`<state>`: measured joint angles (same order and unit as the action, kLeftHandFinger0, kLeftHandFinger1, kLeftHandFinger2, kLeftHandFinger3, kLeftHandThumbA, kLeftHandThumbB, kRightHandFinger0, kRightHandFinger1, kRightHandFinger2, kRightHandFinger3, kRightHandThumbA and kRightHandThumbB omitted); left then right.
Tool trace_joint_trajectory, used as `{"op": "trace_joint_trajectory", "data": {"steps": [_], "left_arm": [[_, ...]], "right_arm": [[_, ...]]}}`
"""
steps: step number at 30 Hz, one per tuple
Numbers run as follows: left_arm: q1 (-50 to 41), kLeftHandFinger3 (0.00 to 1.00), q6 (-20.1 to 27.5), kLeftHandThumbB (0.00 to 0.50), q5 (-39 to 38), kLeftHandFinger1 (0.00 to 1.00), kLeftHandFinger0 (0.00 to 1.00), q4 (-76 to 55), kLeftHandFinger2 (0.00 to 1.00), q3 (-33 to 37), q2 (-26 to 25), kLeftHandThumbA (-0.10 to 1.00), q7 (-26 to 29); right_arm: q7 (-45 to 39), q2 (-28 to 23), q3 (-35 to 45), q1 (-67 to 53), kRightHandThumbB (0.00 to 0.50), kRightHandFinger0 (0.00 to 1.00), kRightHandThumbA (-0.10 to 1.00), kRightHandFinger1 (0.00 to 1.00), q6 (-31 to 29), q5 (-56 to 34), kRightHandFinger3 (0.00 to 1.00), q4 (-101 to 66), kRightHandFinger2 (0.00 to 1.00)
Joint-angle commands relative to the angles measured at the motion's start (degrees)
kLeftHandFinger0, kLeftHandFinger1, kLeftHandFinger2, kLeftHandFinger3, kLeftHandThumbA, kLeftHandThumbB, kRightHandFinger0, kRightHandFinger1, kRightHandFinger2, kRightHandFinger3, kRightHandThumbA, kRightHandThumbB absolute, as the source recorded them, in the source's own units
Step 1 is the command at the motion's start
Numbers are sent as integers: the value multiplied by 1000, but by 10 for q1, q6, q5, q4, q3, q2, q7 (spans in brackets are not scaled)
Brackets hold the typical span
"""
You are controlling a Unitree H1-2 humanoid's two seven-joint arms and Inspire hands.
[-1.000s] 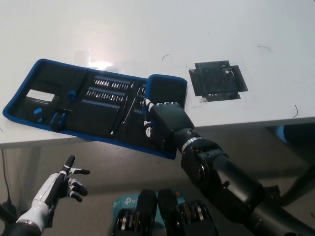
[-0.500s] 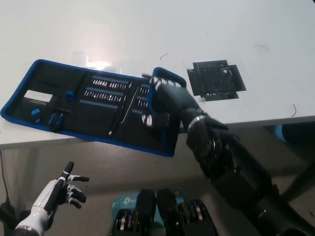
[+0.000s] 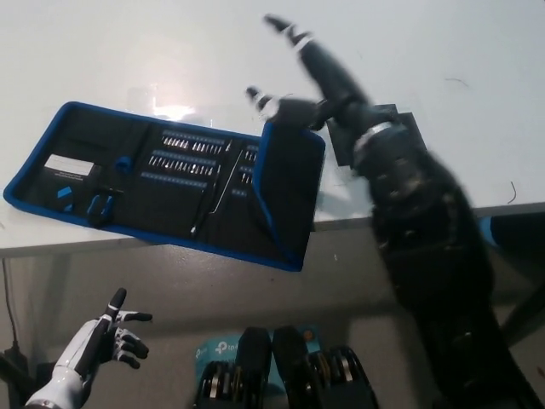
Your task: The robot uses its right hand to lift an edge of the toolkit kept in middle of the desk and make one fold in it
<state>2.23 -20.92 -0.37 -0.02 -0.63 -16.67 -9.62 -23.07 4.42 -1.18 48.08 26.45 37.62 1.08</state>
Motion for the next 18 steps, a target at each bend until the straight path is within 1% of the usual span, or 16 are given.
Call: {"op": "trace_joint_trajectory", "data": {"steps": [1, 2, 3, 4, 5, 6, 8, 9, 10, 11, 12, 14, 15, 16, 17, 18], "left_arm": [[-1, 608, 7, 486, 2, 429, 437, -9, 352, -8, -1, 1000, 7], [0, 610, 10, 487, 1, 428, 436, -7, 354, -8, -2, 1000, 6], [2, 620, 10, 492, 1, 435, 438, -3, 367, -7, -2, 1000, 5], [1, 630, 9, 489, 1, 446, 449, -5, 381, -7, -2, 1000, 5], [0, 631, 8, 465, 2, 454, 460, -7, 389, -7, -1, 1000, 6], [-1, 631, 6, 458, 1, 454, 462, -8, 387, -8, 0, 1000, 7], [-2, 628, 5, 459, 2, 453, 465, -9, 384, -8, 1, 1000, 7], [-1, 630, 9, 476, 2, 435, 447, -6, 368, -9, 1, 1000, 8], [0, 627, 12, 491, 3, 425, 434, -4, 362, -9, 0, 1000, 9], [1, 625, 14, 486, 2, 424, 428, -3, 361, -10, 0, 1000, 9], [2, 623, 8, 497, 1, 427, 431, -6, 361, -10, 0, 1000, 8], [3, 617, 6, 500, 0, 437, 446, -6, 359, -12, -1, 1000, 8], [5, 633, 5, 490, 0, 441, 455, -6, 351, -12, -2, 1000, 7], [5, 636, 5, 489, 0, 441, 457, -6, 349, -12, -2, 1000, 7], [7, 624, 6, 467, 0, 432, 460, -6, 328, -13, -1, 1000, 8], [7, 624, 6, 467, 0, 432, 460, -6, 328, -13, -1, 1000, 8]], "right_arm": [[-63, 2, 63, 37, 371, 1000, 575, 1000, 5, -6, 1000, -53, 1000], [-74, 4, 81, 37, 370, 1000, 573, 1000, 5, -5, 1000, -61, 1000], [-84, 1, 102, 36, 351, 1000, 566, 1000, 5, -17, 1000, -74, 1000], [-91, 7, 132, 33, 336, 1000, 514, 1000, 5, -22, 1000, -86, 1000], [-90, -1, 161, 20, 295, 1000, 496, 1000, 5, -34, 1000, -108, 1000], [-72, -12, 169, 3, 258, 1000, 458, 1000, 5, -62, 1000, -122, 1000], [-65, -9, 187, -16, 231, 1000, 419, 1000, 5, -87, 1000, -140, 1000], [-44, -4, 207, -48, 211, 1000, 345, 1000, 5, -126, 1000, -163, 1000], [-33, -6, 213, -75, 193, 1000, 327, 1000, 5, -147, 1000, -179, 1000], [-22, -11, 216, -102, 178, 1000, 331, 1000, -1, -163, 1000, -188, 1000], [-6, -10, 232, -156, 167, 1000, 290, 1000, -34, -186, 1000, -189, 1000], [3, -11, 234, -173, 154, 1000, 250, 1000, -45, -199, 1000, -188, 1000], [16, -11, 247, -225, 146, 997, 222, 1000, -92, -218, 1000, -172, 1000], [18, -13, 245, -226, 146, 986, 218, 1000, -93, -221, 1000, -172, 1000], [29, -14, 251, -261, 121, 950, 204, 1000, -136, -237, 1000, -149, 1000], [29, -14, 251, -261, 121, 950, 204, 1000, -136, -237, 1000, -149, 1000]]}}
